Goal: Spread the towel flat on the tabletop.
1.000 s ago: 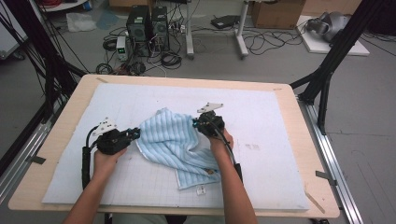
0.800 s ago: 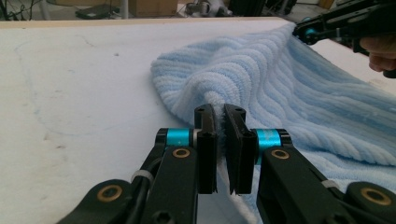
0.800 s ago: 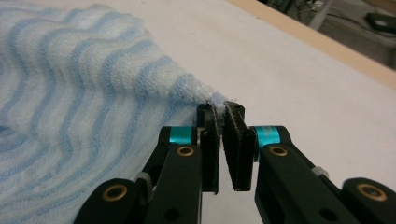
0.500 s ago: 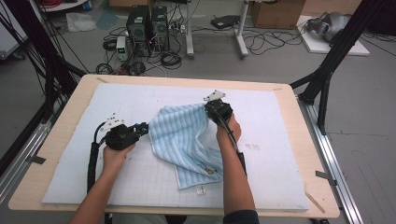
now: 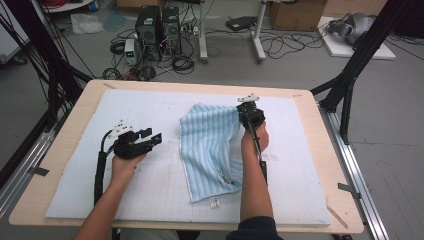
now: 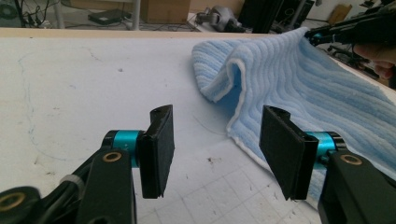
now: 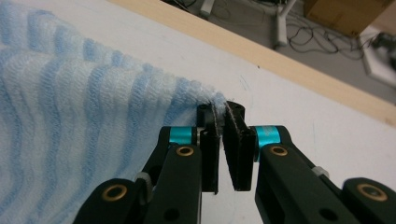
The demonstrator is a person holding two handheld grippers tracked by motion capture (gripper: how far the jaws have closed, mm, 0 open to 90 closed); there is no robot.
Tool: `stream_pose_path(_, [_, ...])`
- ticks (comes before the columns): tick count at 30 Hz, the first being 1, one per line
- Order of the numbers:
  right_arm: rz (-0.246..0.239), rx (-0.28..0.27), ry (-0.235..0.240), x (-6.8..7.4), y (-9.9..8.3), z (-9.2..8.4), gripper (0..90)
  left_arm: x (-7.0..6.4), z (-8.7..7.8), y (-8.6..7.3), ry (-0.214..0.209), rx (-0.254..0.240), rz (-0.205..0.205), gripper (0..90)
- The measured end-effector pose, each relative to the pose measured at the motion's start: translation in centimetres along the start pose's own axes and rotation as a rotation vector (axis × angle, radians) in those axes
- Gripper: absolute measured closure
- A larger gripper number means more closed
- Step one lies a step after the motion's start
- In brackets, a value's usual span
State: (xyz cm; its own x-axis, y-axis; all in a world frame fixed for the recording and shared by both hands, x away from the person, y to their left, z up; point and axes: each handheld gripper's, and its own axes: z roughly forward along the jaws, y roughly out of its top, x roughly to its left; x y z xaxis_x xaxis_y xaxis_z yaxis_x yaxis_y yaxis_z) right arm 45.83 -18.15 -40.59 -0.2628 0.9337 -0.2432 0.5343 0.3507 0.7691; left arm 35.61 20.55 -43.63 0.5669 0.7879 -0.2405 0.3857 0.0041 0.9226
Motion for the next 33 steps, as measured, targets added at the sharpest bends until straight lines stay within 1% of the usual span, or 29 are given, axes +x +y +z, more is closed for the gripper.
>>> stream_pose_path(1, [0.022, 0.001, 0.022, -0.4, -0.2, 0.1, 81.8, 0.0, 0.0, 0.0, 0.000, 0.000, 0.000, 42.9])
stream_pose_path(2, [0.028, -0.003, 0.039, -0.5, -0.3, 0.1, 76.5, -0.1, -0.1, 0.0, -0.009, -0.003, 0.005, 42.7])
stream_pose_path(3, [0.028, -0.003, 0.039, -0.5, -0.3, 0.1, 76.5, -0.1, -0.1, 0.0, -0.009, -0.003, 0.005, 42.4])
stream_pose_path(4, [0.059, -0.007, 0.040, -0.7, -0.3, -0.2, 65.6, -0.1, -0.1, 0.1, -0.015, 0.000, 0.008, 41.6])
stream_pose_path(5, [0.059, -0.007, 0.040, -0.7, -0.3, -0.2, 65.6, -0.2, -0.1, 0.1, -0.019, -0.004, 0.011, 41.6])
stream_pose_path(6, [0.093, -0.022, 0.058, -1.1, -0.4, -0.7, 55.2, -0.2, -0.2, 0.1, -0.025, 0.000, 0.010, 39.5])
stream_pose_path(7, [0.093, -0.022, 0.058, -1.1, -0.4, -0.7, 55.2, -0.3, -0.2, 0.1, -0.030, -0.003, 0.012, 39.5])
stream_pose_path(8, [0.106, -0.031, 0.078, -1.4, -0.5, -1.0, 51.7, -0.3, -0.2, 0.1, -0.034, -0.006, 0.009, 38.5])
stream_pose_path(9, [0.135, -0.045, 0.124, -2.0, -0.7, -1.6, 43.7, -0.3, -0.3, 0.1, -0.041, -0.001, 0.011, 36.1])
stream_pose_path(10, [0.135, -0.045, 0.124, -2.0, -0.7, -1.6, 43.7, -0.3, -0.3, 0.1, -0.046, -0.005, 0.008, 36.1])
stream_pose_path(11, [0.132, -0.058, 0.140, -2.3, -0.8, -1.9, 40.4, -0.3, -0.3, 0.1, -0.051, -0.009, 0.012, 35.3])
stream_pose_path(12, [0.127, -0.071, 0.163, -2.8, -1.0, -2.7, 33.7, -0.4, -0.4, 0.1, -0.059, -0.011, 0.014, 33.0])
stream_pose_path(13, [0.135, -0.085, 0.183, -3.0, -1.2, -3.1, 31.5, -0.4, -0.4, 0.1, -0.063, -0.012, 0.018, 31.8])
stream_pose_path(14, [0.135, -0.085, 0.183, -3.0, -1.2, -3.1, 31.5, -0.5, -0.4, 0.0, -0.067, -0.014, 0.018, 31.8])
stream_pose_path(15, [0.136, -0.110, 0.210, -3.5, -1.5, -4.0, 28.9, -0.5, -0.5, 0.0, -0.072, -0.015, 0.019, 29.4])
stream_pose_path(16, [0.136, -0.110, 0.210, -3.5, -1.5, -4.0, 28.9, -0.5, -0.5, 0.0, -0.077, -0.012, 0.017, 29.4])
stream_pose_path(17, [0.133, -0.118, 0.212, -3.7, -1.7, -4.4, 28.1, -0.5, -0.5, 0.0, -0.083, -0.011, 0.020, 28.8])
stream_pose_path(22, [0.114, -0.157, 0.267, -4.4, -2.7, -6.0, 27.9, -0.8, -0.7, -0.3, -0.086, 0.007, 0.013, 28.7])
stream_pose_path(23, [0.113, -0.156, 0.280, -4.5, -3.0, -6.2, 27.9, -0.9, -0.7, -0.4, -0.087, 0.013, 0.009, 28.7])
stream_pose_path(24, [0.103, -0.158, 0.280, -4.6, -3.2, -6.3, 27.9, -0.9, -0.7, -0.4, -0.092, 0.019, 0.012, 29.0])
stream_pose_path(25, [0.104, -0.158, 0.297, -4.7, -3.6, -6.7, 27.9, -1.0, -0.7, -0.5, -0.097, 0.026, 0.012, 30.1])
stream_pose_path(26, [0.104, -0.158, 0.297, -4.7, -3.6, -6.7, 27.9, -1.0, -0.6, -0.5, -0.101, 0.032, 0.013, 30.1])
stream_pose_path(30, [0.101, -0.165, 0.351, -4.5, -4.7, -7.1, 28.0, -1.3, -0.1, -0.7, -0.116, 0.058, 0.018, 31.8])
stream_pose_path(33, [0.094, -0.166, 0.367, -4.1, -5.9, -7.6, 28.1, -1.7, 0.6, -0.8, -0.126, 0.074, 0.018, 33.2])
